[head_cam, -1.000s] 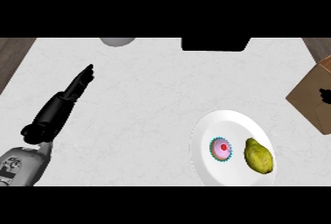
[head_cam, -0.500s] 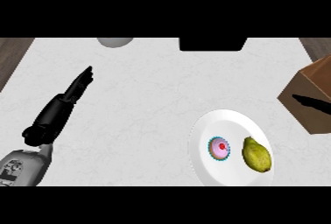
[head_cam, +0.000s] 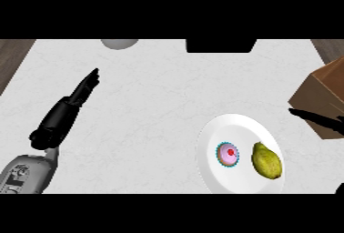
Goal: Pick the pear from the plate and place it in the cardboard box
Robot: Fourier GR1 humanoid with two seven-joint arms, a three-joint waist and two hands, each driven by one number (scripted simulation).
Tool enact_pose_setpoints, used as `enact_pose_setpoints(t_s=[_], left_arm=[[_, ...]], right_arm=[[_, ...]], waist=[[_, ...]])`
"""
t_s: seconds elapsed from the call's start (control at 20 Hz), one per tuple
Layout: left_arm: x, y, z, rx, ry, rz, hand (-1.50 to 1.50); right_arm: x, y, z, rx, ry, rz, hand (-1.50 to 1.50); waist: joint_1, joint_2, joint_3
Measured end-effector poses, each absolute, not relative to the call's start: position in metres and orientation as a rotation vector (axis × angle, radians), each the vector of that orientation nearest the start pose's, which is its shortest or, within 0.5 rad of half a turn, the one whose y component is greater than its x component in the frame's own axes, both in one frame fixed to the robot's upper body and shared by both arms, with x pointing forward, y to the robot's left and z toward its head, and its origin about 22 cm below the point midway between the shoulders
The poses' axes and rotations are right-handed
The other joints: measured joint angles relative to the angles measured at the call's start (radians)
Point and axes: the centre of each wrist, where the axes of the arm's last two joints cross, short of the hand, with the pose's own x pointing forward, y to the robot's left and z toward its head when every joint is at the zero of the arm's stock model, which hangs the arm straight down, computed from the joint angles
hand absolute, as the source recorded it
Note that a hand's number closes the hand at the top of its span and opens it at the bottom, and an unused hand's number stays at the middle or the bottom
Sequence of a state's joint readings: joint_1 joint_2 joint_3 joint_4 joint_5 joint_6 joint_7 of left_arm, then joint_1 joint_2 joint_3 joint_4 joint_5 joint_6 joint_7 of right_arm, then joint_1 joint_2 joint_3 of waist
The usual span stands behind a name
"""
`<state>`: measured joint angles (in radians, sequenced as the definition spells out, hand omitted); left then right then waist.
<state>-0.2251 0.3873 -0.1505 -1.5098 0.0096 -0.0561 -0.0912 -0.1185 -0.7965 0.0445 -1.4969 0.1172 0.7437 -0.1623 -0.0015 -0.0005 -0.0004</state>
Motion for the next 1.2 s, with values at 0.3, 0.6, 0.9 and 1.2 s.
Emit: enact_pose_setpoints(t_s=[0.3,0.6,0.9,1.2], left_arm=[[0.288,0.266,0.060,0.104,-1.746,-0.525,0.00],[0.293,0.274,0.070,0.100,-1.749,-0.525,0.00],[0.294,0.270,0.069,0.099,-1.744,-0.528,0.00],[0.289,0.266,0.068,0.108,-1.744,-0.525,0.00]], right_arm=[[0.265,-0.365,0.102,-0.090,-1.217,1.210,-1.50],[0.269,-0.361,0.087,-0.121,-1.187,1.237,-1.50],[0.267,-0.349,0.068,-0.150,-1.157,1.259,-1.50],[0.268,-0.343,0.055,-0.115,-1.169,1.251,-1.50]], waist=[[0.000,0.000,0.000],[0.002,0.000,0.000],[0.001,0.000,0.001],[0.002,0.000,0.000]])
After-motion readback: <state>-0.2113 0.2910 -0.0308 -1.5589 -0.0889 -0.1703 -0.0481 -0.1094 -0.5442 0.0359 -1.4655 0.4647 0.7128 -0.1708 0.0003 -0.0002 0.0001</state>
